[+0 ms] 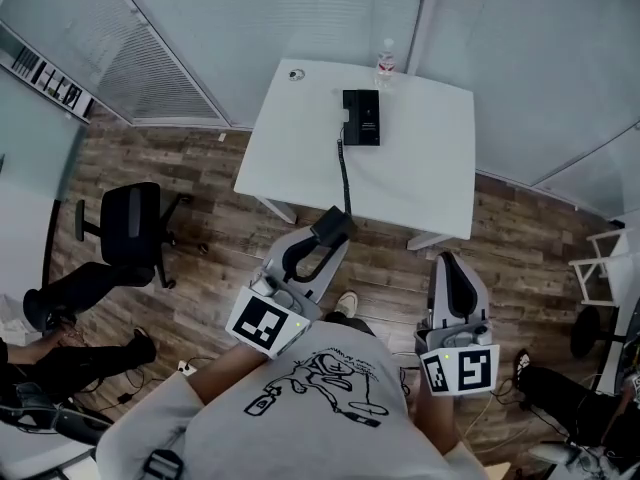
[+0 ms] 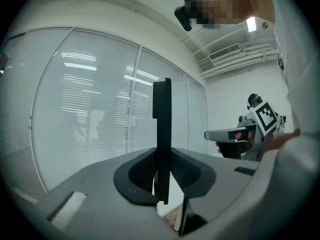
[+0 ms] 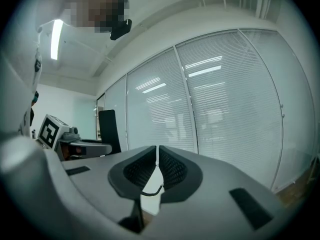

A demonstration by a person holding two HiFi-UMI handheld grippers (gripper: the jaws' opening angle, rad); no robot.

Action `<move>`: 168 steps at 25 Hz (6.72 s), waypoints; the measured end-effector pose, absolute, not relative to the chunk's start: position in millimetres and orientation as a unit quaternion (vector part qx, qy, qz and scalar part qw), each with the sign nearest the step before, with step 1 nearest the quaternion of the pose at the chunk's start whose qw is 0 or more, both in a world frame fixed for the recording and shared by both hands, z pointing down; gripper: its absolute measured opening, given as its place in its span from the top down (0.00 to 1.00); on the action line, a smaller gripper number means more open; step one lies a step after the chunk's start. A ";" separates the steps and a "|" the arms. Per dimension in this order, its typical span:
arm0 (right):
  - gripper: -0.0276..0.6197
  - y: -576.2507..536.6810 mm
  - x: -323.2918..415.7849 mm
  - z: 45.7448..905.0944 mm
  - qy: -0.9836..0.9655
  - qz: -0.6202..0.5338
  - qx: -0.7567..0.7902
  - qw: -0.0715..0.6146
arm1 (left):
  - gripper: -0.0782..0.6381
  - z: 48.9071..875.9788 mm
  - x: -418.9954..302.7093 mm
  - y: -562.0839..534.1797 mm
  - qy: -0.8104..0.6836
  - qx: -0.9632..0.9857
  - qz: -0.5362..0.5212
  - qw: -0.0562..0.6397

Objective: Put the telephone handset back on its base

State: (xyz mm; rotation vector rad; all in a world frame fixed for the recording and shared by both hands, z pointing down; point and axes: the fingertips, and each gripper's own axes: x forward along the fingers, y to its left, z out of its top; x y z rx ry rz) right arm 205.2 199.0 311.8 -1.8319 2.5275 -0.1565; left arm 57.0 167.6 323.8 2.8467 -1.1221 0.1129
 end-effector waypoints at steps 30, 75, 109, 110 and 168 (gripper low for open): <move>0.93 101.1 184.1 313.8 0.820 -0.034 -0.571 -0.013 | 0.79 338.1 41.6 75.5 -0.372 0.926 0.023 0.056; 0.64 -143.3 52.6 402.6 0.887 -0.087 -0.440 -0.110 | 0.79 396.8 27.8 -161.6 -0.276 0.949 0.056 0.140; 0.64 -155.1 65.3 558.8 0.798 -0.235 -0.519 -0.198 | 0.70 515.2 65.3 -173.8 -0.291 0.935 0.155 0.135; 0.64 -155.8 65.3 563.1 0.795 -0.239 -0.521 -0.200 | 0.70 519.3 64.8 -175.1 -0.295 0.932 0.158 0.136; 0.64 -216.7 73.0 726.0 0.686 -0.424 -0.512 -0.295 | 0.66 701.8 75.9 -255.0 -0.245 0.875 0.289 0.301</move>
